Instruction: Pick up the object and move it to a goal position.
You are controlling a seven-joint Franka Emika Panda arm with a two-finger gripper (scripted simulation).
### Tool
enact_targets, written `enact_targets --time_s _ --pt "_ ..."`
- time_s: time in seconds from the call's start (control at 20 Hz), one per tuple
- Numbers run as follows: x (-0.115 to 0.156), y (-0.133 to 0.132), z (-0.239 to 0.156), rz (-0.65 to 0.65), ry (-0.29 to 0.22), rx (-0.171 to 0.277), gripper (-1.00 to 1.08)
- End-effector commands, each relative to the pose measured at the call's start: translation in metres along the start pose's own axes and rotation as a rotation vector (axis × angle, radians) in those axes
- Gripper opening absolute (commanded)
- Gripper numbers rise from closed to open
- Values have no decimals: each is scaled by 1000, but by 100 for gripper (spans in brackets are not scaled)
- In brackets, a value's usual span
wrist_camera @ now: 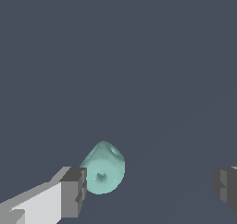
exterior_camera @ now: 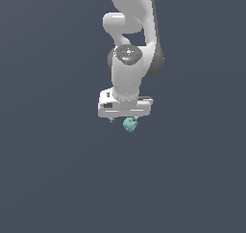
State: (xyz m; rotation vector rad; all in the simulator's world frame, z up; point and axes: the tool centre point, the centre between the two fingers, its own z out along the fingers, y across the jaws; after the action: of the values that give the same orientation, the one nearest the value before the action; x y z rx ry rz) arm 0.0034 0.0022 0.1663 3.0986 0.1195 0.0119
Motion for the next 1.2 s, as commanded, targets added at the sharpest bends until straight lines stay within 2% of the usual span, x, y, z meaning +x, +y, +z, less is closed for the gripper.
enact_targets --time_s 0.0,0.55,1.15 --pt "1 1 0 -10 1 -3 100" --pt "-4 -4 8 60 0 4 100" --pt "-23 -22 36 321 -7 24 100"
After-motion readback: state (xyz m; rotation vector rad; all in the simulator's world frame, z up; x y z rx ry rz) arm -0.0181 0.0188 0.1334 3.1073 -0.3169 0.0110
